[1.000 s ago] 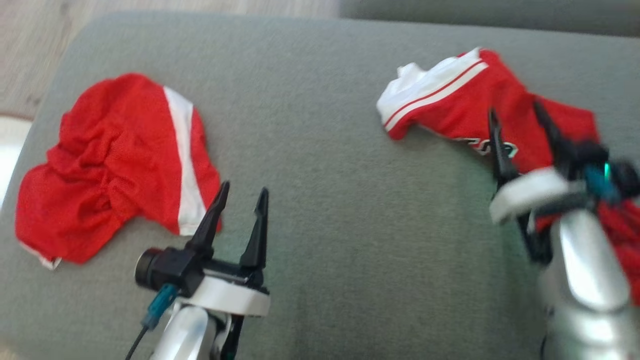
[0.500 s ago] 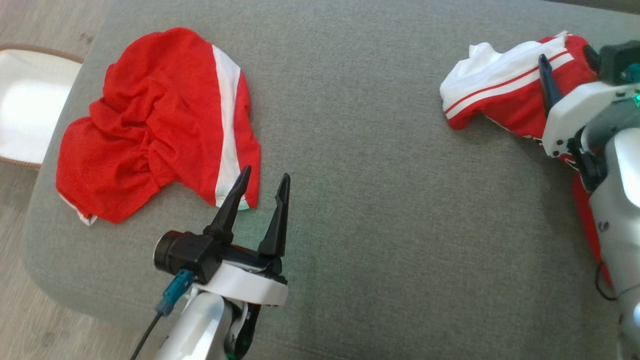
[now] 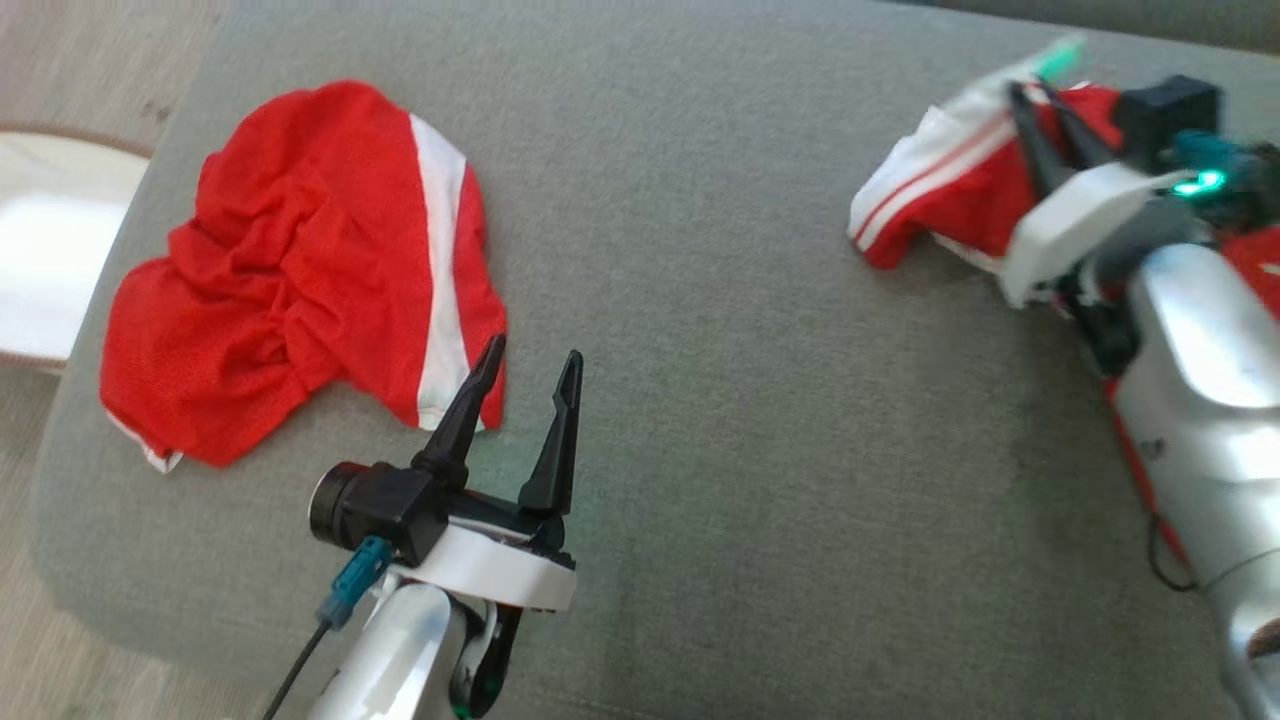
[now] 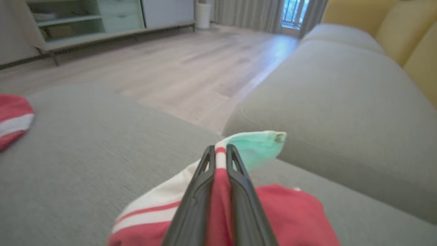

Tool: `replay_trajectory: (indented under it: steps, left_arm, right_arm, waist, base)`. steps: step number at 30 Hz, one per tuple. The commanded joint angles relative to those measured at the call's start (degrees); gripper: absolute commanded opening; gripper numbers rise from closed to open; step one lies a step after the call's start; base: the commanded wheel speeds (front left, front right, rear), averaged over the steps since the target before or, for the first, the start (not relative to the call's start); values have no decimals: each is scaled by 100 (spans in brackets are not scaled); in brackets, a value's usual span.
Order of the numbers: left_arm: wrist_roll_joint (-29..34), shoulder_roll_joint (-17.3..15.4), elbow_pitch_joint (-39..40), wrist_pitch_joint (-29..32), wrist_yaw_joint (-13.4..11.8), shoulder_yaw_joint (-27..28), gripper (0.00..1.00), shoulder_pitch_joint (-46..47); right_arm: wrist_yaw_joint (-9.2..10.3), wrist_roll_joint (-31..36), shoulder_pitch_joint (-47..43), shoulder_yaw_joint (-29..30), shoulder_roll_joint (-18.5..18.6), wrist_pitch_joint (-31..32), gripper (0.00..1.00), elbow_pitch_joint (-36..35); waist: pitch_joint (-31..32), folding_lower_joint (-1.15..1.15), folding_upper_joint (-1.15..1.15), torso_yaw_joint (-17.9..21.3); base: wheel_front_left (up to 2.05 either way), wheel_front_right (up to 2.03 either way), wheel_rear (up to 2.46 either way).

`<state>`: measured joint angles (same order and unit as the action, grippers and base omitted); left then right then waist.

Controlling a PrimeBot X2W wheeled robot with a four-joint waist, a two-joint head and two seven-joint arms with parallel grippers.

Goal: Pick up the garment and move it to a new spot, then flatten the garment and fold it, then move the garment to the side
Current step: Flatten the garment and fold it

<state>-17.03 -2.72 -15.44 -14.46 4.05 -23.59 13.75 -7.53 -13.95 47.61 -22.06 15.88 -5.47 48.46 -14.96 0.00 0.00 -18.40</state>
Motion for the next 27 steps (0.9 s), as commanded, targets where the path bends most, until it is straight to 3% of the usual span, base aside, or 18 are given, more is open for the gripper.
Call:
replay_trajectory:
  steps: [1,7,14,20,24,27]
  left_arm:
    - [60,-16,155,-54,-5,241,100,88]
    - [115,-16,184,-54,-9,304,100,-35]
    - [141,-16,156,-54,0,411,100,-262]
    - [193,-16,205,-54,-5,490,100,-423]
    - [198,-16,246,-54,16,438,100,-403]
    - [166,-16,266,-54,46,348,100,-308]
  right_arm:
    - [4,-99,62,-206,-125,-187,0,-338]
    - [4,-573,-46,-968,-196,-594,0,-1371]
    - [4,-1053,-180,-1203,-154,-745,0,-3001]
    - [4,-941,-275,-441,-127,-376,0,-3810]
    - [4,-630,-228,-23,-74,-33,0,-3669]
    - [4,-330,23,328,-31,290,0,-3125]
  waist:
    - [125,0,0,108]
    - [445,0,0,262]
    - [843,0,0,269]
    - [942,0,0,183]
    - [808,0,0,90]
    - [597,0,0,-27]
  base:
    - [0,0,0]
    - [0,0,0]
    - [0,0,0]
    - [0,0,0]
    - [0,0,0]
    - [0,0,0]
